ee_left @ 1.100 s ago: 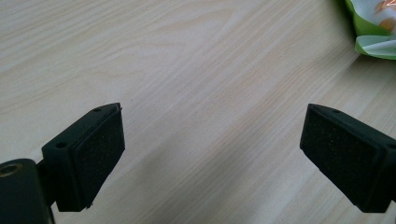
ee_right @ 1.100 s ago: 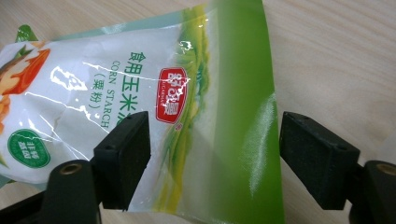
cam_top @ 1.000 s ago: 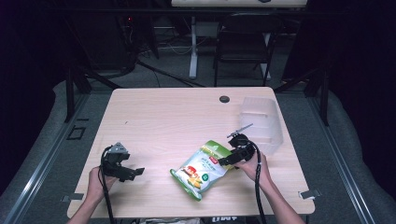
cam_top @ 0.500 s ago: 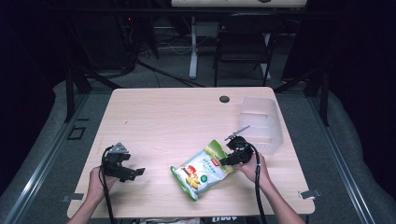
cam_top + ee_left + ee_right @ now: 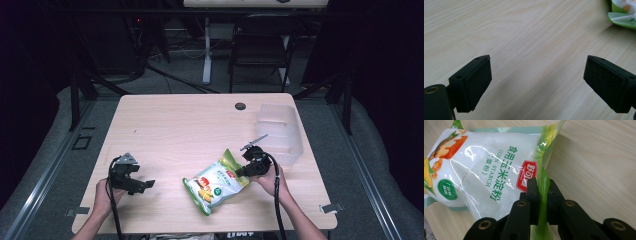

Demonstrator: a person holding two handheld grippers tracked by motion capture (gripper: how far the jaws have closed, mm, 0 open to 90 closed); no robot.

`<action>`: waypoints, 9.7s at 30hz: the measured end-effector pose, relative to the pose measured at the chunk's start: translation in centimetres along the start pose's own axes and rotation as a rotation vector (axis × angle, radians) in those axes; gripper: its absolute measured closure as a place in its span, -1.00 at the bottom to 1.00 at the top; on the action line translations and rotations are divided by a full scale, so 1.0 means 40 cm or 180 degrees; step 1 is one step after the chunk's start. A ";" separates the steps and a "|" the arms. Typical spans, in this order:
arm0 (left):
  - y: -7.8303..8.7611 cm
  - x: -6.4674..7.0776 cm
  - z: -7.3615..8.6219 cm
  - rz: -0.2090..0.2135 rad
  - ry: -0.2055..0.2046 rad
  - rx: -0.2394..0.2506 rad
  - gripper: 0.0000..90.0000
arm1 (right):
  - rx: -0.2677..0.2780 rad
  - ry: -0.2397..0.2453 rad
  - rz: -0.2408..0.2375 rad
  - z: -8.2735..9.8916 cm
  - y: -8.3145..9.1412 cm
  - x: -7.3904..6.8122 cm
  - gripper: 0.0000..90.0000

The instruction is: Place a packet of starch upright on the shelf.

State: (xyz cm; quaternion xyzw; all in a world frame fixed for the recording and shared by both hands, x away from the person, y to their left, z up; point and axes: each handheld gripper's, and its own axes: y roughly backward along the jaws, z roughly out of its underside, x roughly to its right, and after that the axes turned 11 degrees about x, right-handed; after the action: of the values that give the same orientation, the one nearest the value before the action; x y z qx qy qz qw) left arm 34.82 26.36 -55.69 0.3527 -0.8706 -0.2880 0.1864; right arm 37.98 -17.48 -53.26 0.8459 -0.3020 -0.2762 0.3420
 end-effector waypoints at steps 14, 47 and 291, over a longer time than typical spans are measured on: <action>0.003 0.002 0.002 -0.0028 -0.0013 0.0003 -0.82 | 0.0095 0.0089 0.0005 -0.026 0.039 -0.026 0.90; 0.004 0.000 0.004 -0.0027 -0.0014 0.0027 -0.82 | 0.0480 0.0326 0.0003 -0.125 0.174 -0.055 0.93; 0.005 0.013 -0.002 -0.0035 -0.0119 0.0047 -0.82 | 0.0189 0.0948 0.0413 0.082 0.197 -0.157 -0.97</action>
State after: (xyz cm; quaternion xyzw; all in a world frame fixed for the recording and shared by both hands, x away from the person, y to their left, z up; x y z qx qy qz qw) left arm 34.39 26.07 -55.43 0.3533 -0.8741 -0.2892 0.1658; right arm 29.06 -19.03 -47.76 0.8660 -0.3100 -0.1161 0.3749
